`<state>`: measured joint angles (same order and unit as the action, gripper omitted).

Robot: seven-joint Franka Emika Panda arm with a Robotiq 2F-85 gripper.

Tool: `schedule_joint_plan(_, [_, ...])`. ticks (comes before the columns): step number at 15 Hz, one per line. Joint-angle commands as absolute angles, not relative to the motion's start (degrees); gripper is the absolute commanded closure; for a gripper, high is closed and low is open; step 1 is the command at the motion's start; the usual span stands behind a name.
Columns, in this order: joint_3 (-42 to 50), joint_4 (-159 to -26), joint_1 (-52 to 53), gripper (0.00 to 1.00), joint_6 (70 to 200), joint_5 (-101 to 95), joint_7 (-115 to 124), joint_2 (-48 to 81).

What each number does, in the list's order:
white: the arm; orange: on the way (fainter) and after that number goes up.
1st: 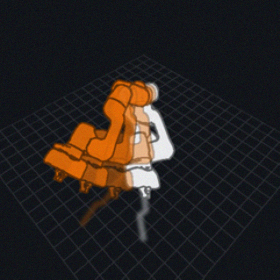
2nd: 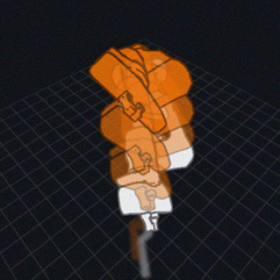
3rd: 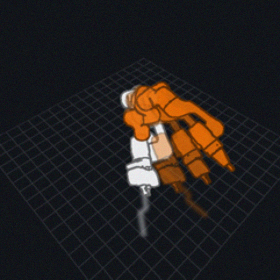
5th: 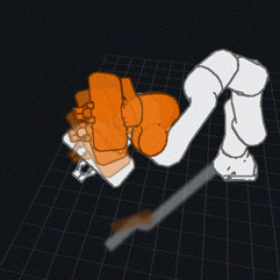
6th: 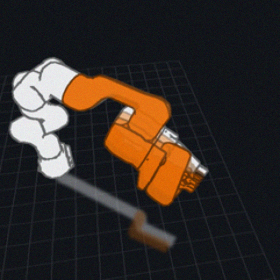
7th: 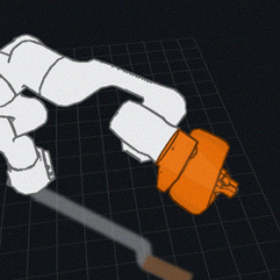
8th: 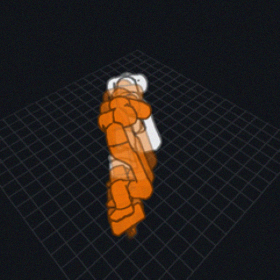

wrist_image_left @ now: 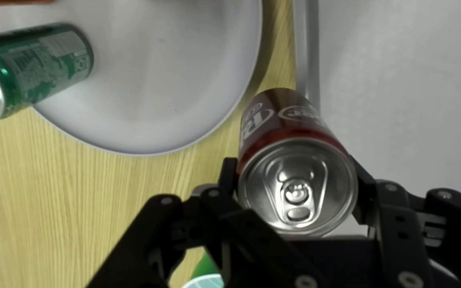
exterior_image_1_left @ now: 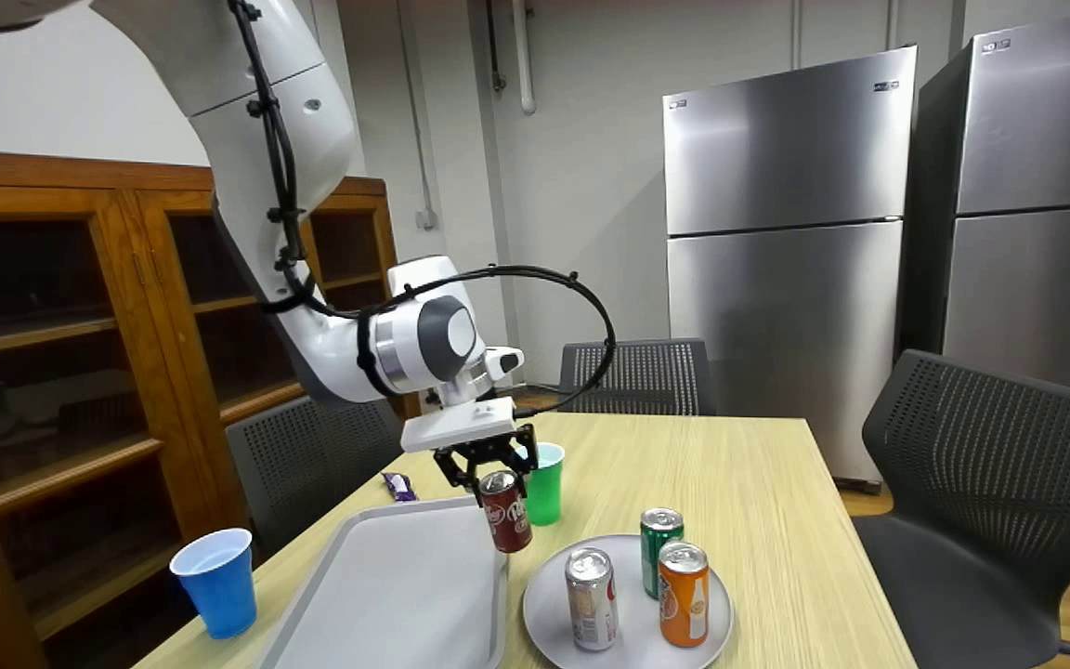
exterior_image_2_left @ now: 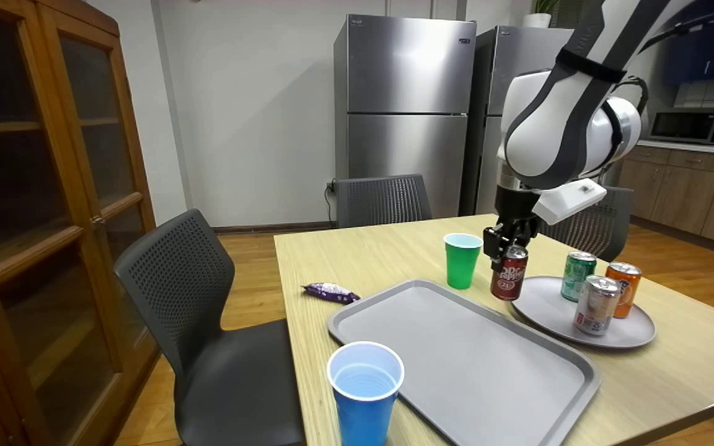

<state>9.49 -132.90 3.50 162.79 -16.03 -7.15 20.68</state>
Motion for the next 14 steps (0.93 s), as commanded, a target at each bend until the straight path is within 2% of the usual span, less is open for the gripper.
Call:
schedule_joint_plan(1, [8.93,-134.30,6.90,0.61,160.77,-18.60,-2.57,17.22])
schedule_joint_plan(14, [2.34,-128.45,16.59,0.61,156.48,-19.71,4.27,20.50])
